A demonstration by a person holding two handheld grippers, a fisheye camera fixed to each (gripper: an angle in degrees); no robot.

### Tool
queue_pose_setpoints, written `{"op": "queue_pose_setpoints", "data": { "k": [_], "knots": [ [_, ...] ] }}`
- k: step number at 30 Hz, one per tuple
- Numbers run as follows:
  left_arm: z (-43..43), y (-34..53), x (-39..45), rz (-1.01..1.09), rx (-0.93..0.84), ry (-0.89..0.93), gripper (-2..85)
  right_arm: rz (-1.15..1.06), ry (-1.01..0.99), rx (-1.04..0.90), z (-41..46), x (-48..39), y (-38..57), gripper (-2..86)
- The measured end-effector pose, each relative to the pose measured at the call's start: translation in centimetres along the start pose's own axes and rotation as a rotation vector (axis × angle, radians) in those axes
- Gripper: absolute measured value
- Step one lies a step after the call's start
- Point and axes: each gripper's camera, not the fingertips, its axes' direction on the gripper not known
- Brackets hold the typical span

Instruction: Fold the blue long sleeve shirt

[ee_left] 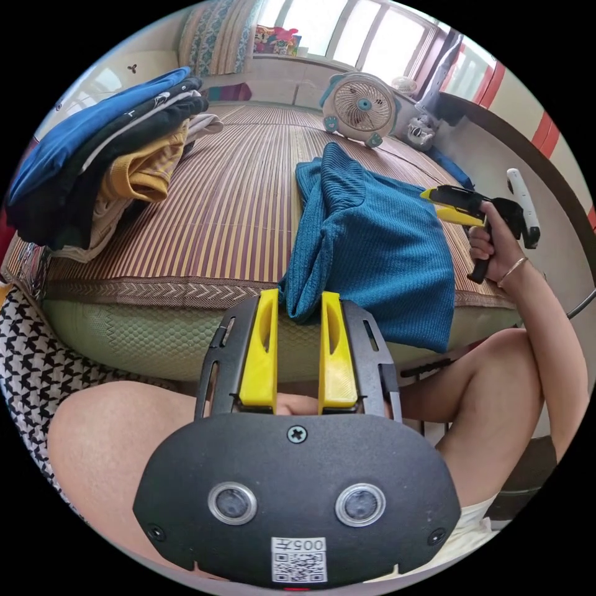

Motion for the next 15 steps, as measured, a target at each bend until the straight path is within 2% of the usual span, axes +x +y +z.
{"op": "queue_pose_setpoints", "data": {
  "k": [4,8,10,15],
  "knots": [
    [-0.1,0.0,0.5,0.028,0.007,-0.016,10.6,-0.014,0.065,-0.075,2.5,-0.9,-0.5,10.7],
    [-0.4,-0.1,0.9,0.038,0.008,-0.024,10.2,-0.107,0.182,-0.068,3.0,-3.4,-0.3,7.9],
    [-0.5,-0.2,1.0,0.032,0.008,-0.023,9.7,-0.179,0.143,-0.083,3.2,-4.9,0.1,4.5],
    [-0.8,-0.4,1.5,0.026,0.004,0.002,7.7,-0.153,0.179,-0.070,3.0,-5.9,0.7,1.2]
  ]
}}
